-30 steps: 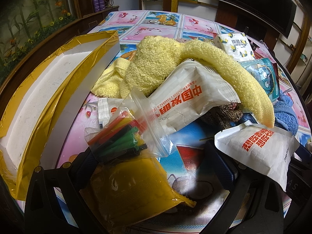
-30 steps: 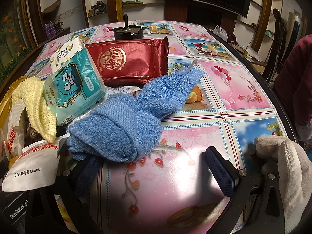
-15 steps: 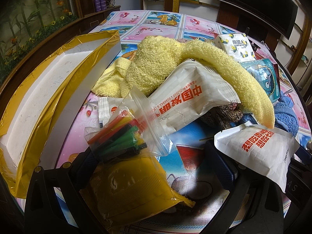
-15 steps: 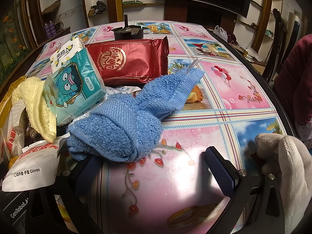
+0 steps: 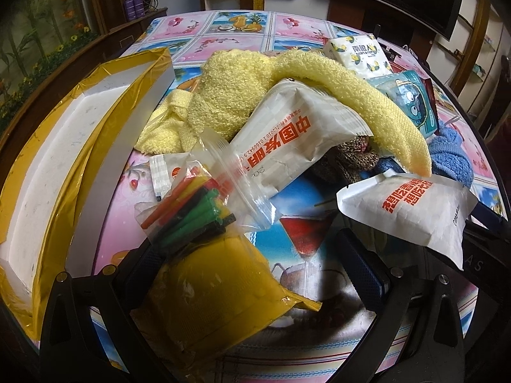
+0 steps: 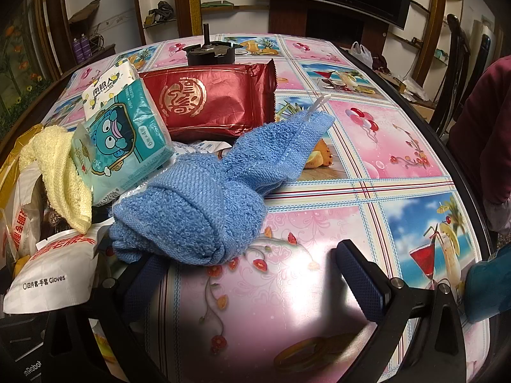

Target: Organize soft objects

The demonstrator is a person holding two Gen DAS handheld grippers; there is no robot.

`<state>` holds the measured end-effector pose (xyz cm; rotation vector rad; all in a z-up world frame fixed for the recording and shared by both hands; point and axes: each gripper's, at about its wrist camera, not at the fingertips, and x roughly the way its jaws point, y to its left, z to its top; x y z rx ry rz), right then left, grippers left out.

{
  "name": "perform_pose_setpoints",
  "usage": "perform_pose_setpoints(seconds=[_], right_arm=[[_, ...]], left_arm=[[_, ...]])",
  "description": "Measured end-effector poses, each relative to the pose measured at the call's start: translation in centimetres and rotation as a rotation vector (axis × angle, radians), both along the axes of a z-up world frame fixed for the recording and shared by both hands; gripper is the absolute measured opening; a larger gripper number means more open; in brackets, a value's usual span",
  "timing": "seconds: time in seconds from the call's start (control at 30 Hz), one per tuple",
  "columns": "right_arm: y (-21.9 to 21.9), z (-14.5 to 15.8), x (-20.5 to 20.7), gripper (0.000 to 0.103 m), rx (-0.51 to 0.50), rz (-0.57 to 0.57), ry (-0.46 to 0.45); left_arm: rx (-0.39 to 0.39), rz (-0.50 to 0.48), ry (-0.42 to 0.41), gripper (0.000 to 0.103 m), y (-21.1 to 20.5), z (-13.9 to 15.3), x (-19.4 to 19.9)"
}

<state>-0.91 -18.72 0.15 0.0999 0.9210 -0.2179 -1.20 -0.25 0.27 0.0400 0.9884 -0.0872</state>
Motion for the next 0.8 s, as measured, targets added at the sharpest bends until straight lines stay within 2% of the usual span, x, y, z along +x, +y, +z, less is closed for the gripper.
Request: perform_pose_setpoints(seconds=[0.8], right_arm=[[0.14, 0.05, 0.41, 0.103, -0.001, 0.019, -0.002]], left_arm=[[0.002, -0.014, 0.002, 0.103, 0.09, -0.08, 0.37]])
